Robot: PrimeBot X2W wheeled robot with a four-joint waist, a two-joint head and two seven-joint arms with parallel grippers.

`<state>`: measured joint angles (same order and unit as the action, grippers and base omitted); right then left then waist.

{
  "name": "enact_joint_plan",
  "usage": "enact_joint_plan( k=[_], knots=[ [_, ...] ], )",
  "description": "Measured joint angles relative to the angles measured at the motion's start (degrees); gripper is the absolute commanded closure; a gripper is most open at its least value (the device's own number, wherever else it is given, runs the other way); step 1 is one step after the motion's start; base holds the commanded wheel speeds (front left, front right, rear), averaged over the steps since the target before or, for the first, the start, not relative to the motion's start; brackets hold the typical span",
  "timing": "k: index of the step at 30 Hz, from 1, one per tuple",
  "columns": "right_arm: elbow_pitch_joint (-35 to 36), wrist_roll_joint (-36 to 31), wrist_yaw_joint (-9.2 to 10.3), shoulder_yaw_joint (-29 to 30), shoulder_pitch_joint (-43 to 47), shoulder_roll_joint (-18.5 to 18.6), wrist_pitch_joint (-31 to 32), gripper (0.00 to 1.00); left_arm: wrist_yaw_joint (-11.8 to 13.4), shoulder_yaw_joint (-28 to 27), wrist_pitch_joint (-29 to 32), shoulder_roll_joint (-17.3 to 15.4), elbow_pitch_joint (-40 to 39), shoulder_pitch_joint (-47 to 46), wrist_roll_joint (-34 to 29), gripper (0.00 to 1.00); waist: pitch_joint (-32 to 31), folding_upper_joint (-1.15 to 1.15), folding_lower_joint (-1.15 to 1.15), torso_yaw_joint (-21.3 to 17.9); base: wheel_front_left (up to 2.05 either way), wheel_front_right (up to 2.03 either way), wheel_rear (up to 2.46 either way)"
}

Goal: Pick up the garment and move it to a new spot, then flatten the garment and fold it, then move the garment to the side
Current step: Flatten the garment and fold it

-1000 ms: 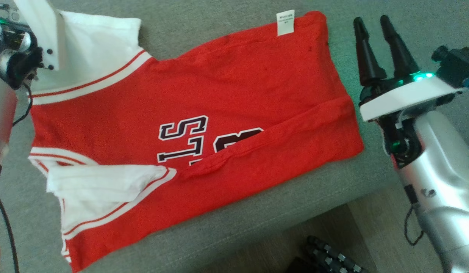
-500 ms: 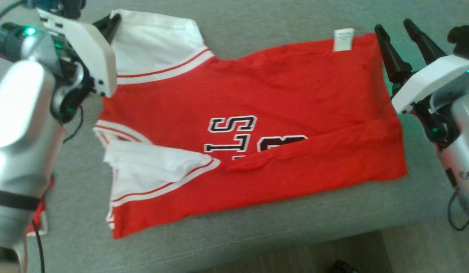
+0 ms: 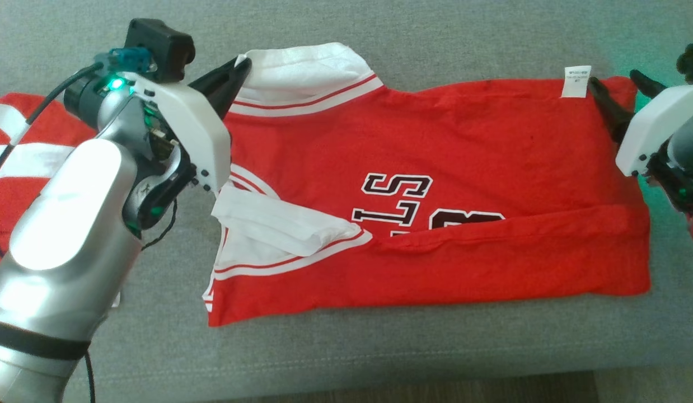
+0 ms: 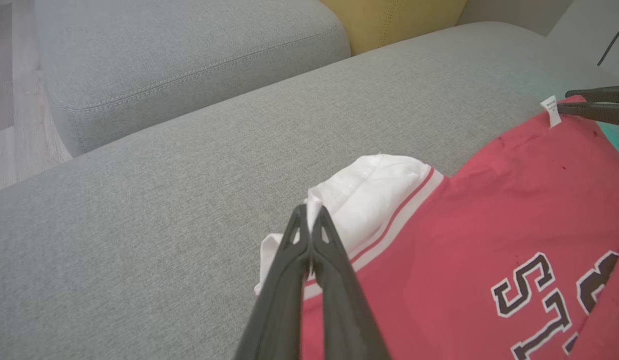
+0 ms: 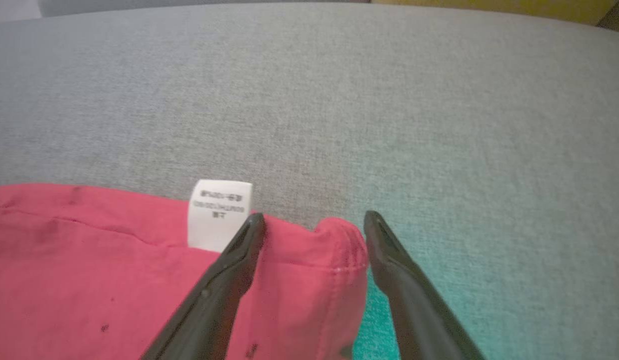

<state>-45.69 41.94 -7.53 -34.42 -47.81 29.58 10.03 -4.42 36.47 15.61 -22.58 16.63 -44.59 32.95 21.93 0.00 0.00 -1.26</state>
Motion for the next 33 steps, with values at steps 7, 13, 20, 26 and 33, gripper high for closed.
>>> enact_joint_plan(
  k=[7,13,20,26,33],
  knots=[
    [-3.71,1.38,0.0,-1.37,-1.31,-0.02,0.35,0.0,0.74,0.18,0.98,-0.54,-2.25,0.04,0.55,1.0,0.4,0.0,0.0,0.15,0.0,0.0,0.0],
    [-4.98,3.49,0.0,-3.43,-2.21,-0.08,0.04,0.98,1.47,0.2,1.51,-0.83,-3.38,0.6,0.55,1.0,1.0,0.0,0.0,0.08,0.0,0.0,0.0],
    [-6.34,5.03,0.0,-4.38,-3.6,-0.03,-3.75,1.0,2.7,-0.05,1.27,-0.97,-3.24,0.74,0.54,1.0,1.47,0.0,0.0,-0.07,0.0,0.0,0.0],
    [-9.35,5.71,-0.01,-4.16,-5.9,-0.46,-9.09,1.0,5.08,-1.71,-2.9,-0.75,-0.03,-1.09,-0.58,1.0,1.78,0.0,0.0,-0.33,0.0,0.0,0.0],
    [-12.84,6.43,-0.01,-3.43,-8.37,-1.8,-14.06,1.0,6.99,-3.42,-9.78,2.8,5.47,-6.13,-1.65,1.0,1.93,0.0,0.0,-0.44,0.0,0.0,0.0]
  ],
)
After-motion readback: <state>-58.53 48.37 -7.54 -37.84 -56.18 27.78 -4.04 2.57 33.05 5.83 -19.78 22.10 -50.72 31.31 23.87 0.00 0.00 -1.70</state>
